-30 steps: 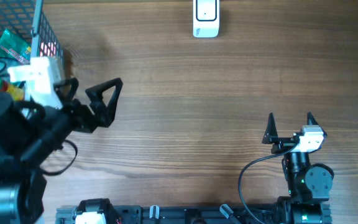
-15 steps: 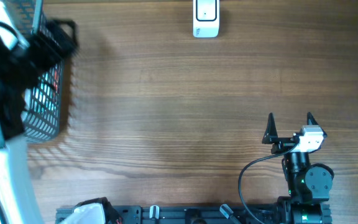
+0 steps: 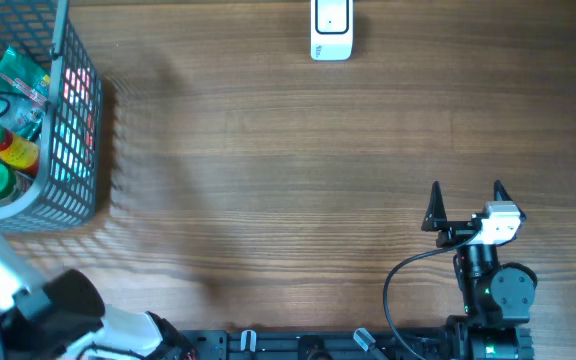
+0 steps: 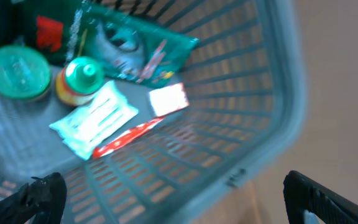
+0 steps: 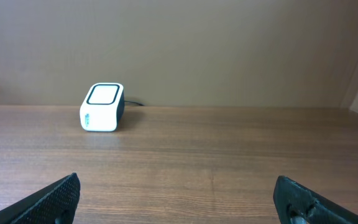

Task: Scan the item barcode
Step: 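Reach into the basket and grasp the red-yellow sauce bottle with left gripper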

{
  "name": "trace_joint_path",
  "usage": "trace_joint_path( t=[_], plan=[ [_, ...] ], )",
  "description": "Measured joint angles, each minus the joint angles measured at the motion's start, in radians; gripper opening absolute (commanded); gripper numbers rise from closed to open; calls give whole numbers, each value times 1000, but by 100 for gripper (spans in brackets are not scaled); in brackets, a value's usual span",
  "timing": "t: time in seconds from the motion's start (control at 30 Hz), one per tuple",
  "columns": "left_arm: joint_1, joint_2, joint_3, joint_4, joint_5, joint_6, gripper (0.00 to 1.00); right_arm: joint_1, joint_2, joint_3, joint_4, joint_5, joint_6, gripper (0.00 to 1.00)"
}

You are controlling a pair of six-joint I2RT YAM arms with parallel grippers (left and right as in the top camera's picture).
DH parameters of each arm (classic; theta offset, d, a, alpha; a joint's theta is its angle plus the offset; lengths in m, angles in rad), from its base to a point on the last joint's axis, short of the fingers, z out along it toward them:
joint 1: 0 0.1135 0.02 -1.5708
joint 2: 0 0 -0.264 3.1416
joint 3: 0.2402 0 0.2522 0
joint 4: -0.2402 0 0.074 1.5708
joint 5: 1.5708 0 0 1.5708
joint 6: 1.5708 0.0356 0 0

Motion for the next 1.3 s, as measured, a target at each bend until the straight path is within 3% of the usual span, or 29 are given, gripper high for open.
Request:
trace_joint_path(
  t=[0.23,0.47,0.73,1.1,1.3],
  plan=[
    [1,101,0,-41,-127,24,100,0,0,0,0,0,0,100],
    [1,169,0,37,-217,203,100,0,0,0,0,0,0,100],
    [3,269,0,39,-288,295,100,0,0,0,0,0,0,100],
    [41,346,0,30,-299,315,99,0,0,0,0,0,0,100],
    [40,422,0,31,-230,327,87,0,0,0,0,0,0,100]
  ],
)
